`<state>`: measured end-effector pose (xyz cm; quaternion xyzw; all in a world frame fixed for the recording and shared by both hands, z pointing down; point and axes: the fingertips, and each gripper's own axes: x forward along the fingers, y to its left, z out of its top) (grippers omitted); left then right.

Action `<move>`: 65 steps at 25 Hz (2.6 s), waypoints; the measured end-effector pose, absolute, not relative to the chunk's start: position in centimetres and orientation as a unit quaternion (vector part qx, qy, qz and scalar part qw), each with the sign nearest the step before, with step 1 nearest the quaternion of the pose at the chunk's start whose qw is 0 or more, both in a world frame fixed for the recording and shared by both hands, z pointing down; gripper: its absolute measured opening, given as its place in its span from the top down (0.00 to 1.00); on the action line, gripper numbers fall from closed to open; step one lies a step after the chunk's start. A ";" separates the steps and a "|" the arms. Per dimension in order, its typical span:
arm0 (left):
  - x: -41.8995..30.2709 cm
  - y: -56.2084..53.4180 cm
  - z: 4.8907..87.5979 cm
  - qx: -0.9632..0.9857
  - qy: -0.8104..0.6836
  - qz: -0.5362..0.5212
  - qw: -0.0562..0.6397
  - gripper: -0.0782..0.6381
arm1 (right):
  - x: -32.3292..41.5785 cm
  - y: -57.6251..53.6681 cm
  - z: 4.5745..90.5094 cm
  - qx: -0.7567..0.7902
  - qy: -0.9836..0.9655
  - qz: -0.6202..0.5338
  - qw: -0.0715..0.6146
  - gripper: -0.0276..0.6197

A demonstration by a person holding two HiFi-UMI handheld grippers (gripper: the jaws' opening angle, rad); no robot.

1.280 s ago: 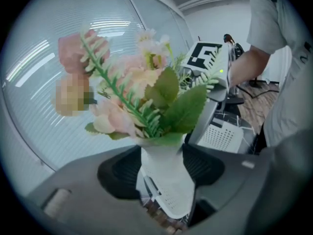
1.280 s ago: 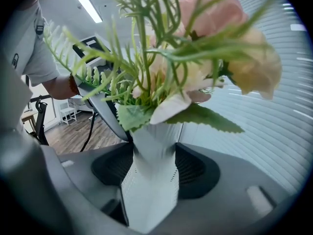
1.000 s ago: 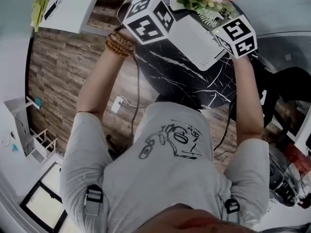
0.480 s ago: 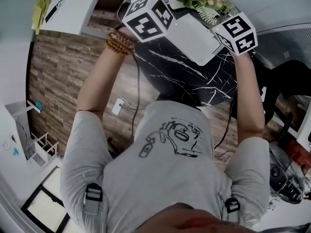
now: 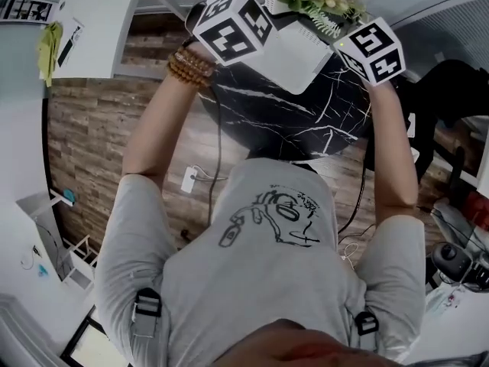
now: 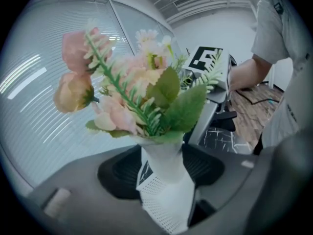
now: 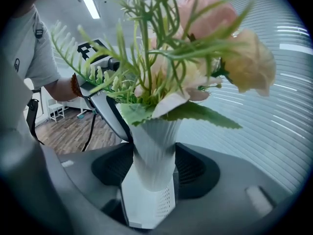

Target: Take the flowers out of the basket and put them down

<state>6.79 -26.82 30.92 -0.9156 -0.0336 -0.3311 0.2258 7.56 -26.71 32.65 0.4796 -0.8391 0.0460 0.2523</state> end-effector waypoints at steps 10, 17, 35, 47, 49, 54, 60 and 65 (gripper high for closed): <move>14.9 -20.1 30.3 -0.915 -0.110 -0.302 0.245 0.52 | 15.7 -19.8 32.0 0.547 -0.793 0.066 0.259 0.53; 20.1 -14.0 30.4 -0.909 -0.165 -0.283 0.259 0.52 | 20.8 -13.6 32.1 0.595 -0.755 0.084 0.263 0.53; 26.3 -4.8 32.6 -0.894 -0.238 -0.274 0.262 0.52 | 26.9 -4.3 34.2 0.642 -0.711 0.121 0.259 0.53; 26.1 -4.9 36.3 -0.892 -0.235 -0.293 0.251 0.53 | 26.7 -4.4 37.9 0.629 -0.721 0.137 0.256 0.53; 26.0 -4.9 37.3 -0.892 -0.237 -0.296 0.245 0.53 | 26.6 -4.4 38.9 0.626 -0.723 0.143 0.254 0.53; 25.9 -4.8 40.0 -0.892 -0.238 -0.306 0.232 0.53 | 26.4 -4.3 41.6 0.617 -0.728 0.157 0.256 0.53; 25.1 -4.3 43.1 -0.889 -0.242 -0.322 0.219 0.53 | 25.6 -3.8 44.7 0.607 -0.733 0.176 0.252 0.53; 24.6 -3.9 45.2 -0.892 -0.235 -0.328 0.206 0.53 | 25.0 -3.4 46.9 0.596 -0.737 0.186 0.259 0.53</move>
